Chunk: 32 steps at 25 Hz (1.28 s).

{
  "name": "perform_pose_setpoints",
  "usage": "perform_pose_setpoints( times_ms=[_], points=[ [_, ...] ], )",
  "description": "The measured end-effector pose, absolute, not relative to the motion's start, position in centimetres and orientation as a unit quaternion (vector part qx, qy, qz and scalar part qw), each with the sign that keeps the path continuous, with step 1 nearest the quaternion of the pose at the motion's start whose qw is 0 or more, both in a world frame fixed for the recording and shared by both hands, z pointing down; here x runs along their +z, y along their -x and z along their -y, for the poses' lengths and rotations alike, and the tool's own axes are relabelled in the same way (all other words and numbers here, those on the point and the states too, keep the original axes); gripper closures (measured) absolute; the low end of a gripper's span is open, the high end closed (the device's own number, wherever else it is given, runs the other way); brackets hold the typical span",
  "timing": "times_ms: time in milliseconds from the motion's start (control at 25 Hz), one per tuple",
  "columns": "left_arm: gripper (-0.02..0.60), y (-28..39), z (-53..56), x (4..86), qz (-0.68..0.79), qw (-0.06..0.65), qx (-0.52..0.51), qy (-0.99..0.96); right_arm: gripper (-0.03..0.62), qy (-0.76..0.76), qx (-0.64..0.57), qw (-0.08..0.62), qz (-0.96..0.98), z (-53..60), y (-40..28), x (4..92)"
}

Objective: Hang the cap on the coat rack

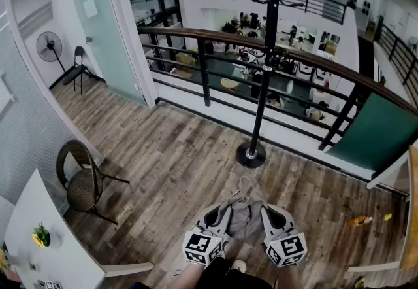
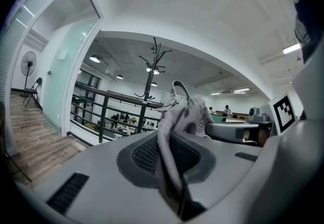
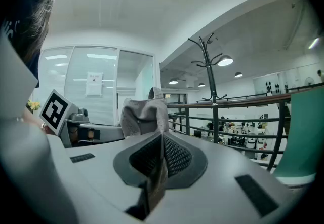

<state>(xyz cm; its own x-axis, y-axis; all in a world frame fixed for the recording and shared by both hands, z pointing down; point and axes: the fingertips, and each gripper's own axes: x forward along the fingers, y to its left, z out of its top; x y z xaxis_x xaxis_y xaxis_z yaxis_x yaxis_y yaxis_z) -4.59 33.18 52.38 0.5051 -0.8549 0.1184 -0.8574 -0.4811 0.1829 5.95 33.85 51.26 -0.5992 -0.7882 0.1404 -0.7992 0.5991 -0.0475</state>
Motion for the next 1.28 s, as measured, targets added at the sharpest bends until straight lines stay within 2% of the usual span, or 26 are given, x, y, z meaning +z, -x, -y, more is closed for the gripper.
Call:
perform_pose_setpoints(
  times_ms=[640, 840, 1280],
  points=[
    [0.532, 6.1, -31.2, 52.5, 0.47, 0.111, 0.007, -0.876, 0.574, -0.474, 0.045, 0.055, 0.877, -31.9, -4.2, 51.6],
    [0.532, 6.9, -29.8, 53.7, 0.467, 0.12, 0.025, -0.876, 0.574, -0.479, 0.049, 0.086, 0.872, -31.2, -3.2, 53.2],
    [0.532, 5.7, -25.5, 54.8, 0.451, 0.139, 0.032, -0.881, 0.574, -0.479, 0.068, 0.091, 0.87, -26.5, -4.4, 54.1]
  ],
)
